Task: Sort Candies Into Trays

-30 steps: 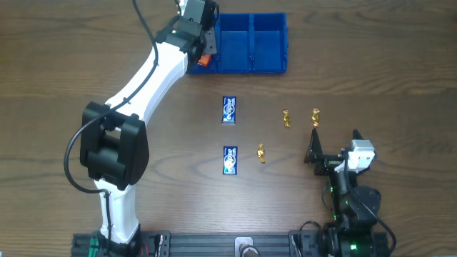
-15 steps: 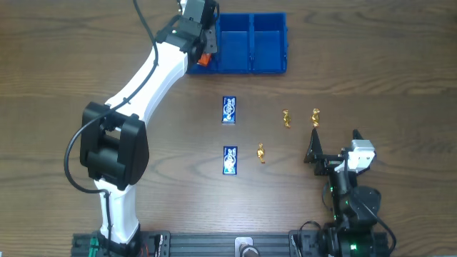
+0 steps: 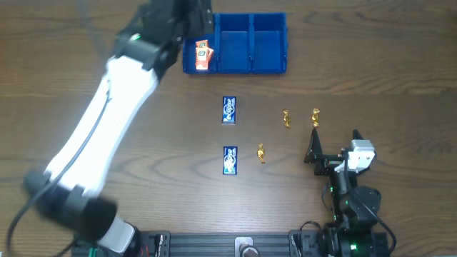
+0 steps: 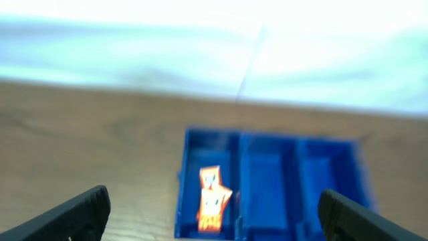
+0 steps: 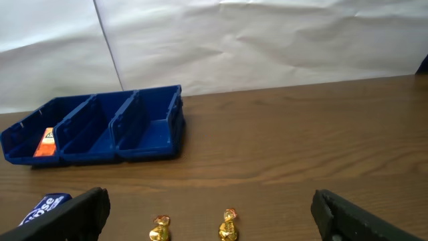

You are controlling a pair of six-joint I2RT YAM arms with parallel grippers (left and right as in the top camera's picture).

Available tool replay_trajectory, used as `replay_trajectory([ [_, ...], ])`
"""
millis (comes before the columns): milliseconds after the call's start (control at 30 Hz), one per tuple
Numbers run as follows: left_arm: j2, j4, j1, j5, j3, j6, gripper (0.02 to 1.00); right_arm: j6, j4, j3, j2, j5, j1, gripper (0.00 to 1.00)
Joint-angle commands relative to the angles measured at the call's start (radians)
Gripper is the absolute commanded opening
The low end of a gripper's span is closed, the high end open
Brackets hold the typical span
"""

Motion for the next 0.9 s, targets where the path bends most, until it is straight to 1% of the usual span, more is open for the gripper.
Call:
replay_trajectory([
  [33, -0.204, -0.002, -0.004, -0.042, 0.002, 0.116, 0.998, 0.006, -0.002, -0.004, -0.007, 0.005, 0.004, 0.998],
  [100, -0.287, 0.016, 0.015, -0.041, -0.035, 0.123, 0.998, 0.006, -0.002, -0.004, -0.007, 0.005, 0.004, 0.998],
  [167, -0.359, 0.052, 0.039, -0.021, -0.091, 0.127, 1.0, 0.006, -0.002, -0.004, -0.007, 0.005, 0.004, 0.998],
  [300, -0.579, 0.211, 0.158, 0.115, -0.33, 0.145, 0.998, 0.006, -0.002, -0.004, -0.007, 0.005, 0.004, 0.998],
  [433, -0.777, 0.343, 0.254, 0.199, -0.568, 0.146, 1.0, 0.006, -0.002, -0.004, -0.007, 0.005, 0.004, 0.998],
  [667, -1.122, 0.497, 0.378, 0.316, -0.966, 0.203, 0.996, 0.006, -0.002, -0.004, -0.007, 0.005, 0.004, 0.998],
  [767, -1.27, 0.562, 0.415, 0.348, -1.135, 0.208, 0.998, 0.006, -0.002, -0.004, -0.007, 0.005, 0.004, 0.998],
  [900, -1.423, 0.636, 0.422, 0.374, -1.322, 0.208, 0.996, 0.006, -0.002, -0.004, -0.007, 0.005, 0.004, 0.998],
])
